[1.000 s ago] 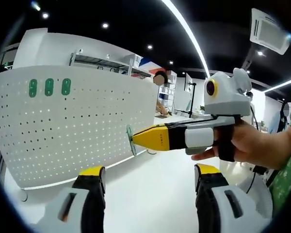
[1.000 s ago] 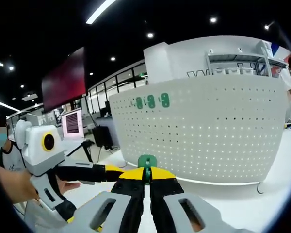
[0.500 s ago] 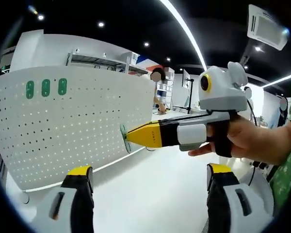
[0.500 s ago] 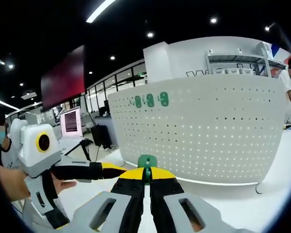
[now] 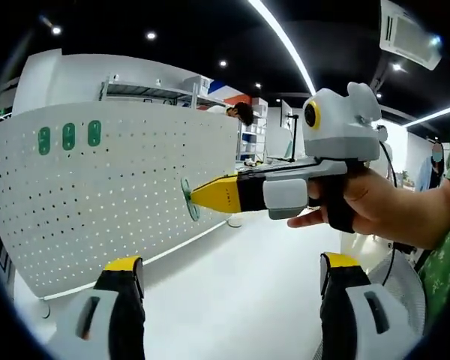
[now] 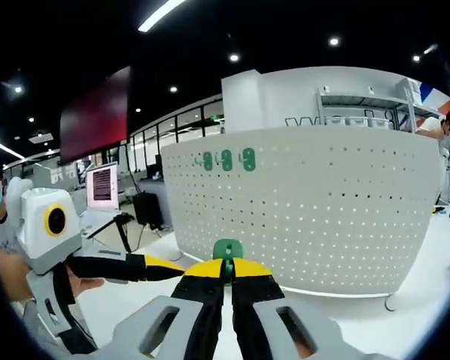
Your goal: Insert the hook assembly into the mounting plate slot until the hook locks in place.
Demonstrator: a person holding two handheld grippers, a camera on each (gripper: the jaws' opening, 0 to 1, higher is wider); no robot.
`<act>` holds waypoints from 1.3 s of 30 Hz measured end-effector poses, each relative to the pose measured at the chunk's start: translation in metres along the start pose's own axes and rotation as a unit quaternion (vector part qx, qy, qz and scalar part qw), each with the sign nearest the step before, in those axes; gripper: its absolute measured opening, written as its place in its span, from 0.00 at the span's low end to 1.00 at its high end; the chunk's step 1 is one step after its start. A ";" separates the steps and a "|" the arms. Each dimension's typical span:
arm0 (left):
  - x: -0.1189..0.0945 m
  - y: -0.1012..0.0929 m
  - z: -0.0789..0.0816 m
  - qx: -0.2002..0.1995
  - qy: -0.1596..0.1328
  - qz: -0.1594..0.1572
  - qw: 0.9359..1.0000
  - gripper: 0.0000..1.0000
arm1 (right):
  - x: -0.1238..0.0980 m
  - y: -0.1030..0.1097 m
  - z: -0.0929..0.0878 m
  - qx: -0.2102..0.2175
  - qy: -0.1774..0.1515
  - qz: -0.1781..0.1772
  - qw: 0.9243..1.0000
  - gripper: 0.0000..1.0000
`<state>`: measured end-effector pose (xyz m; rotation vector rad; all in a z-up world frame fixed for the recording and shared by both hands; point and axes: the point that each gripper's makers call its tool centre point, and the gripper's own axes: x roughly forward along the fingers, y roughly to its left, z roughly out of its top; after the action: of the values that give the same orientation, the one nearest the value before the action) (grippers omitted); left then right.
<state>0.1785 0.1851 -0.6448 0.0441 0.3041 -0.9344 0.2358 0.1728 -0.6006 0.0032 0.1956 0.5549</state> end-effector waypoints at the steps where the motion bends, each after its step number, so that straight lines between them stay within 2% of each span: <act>1: 0.000 0.000 0.000 0.001 0.000 0.000 1.000 1.00 | 0.001 -0.002 0.003 -0.003 -0.003 -0.002 1.000 0.01; 20: -0.007 0.006 -0.001 0.005 0.003 0.006 1.000 0.99 | 0.017 -0.016 0.052 -0.055 -0.045 -0.034 0.997 0.01; 26: -0.010 0.006 -0.001 0.006 0.004 0.004 1.000 0.98 | 0.023 -0.023 0.061 -0.059 -0.051 -0.045 0.996 0.01; 39: -0.020 0.014 -0.009 0.004 0.017 0.006 1.000 0.97 | 0.052 -0.038 0.061 -0.062 -0.045 -0.068 0.995 0.01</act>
<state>0.1762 0.2107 -0.6496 0.0695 0.3317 -0.9244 0.3105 0.1709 -0.5524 -0.1043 0.0735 0.4283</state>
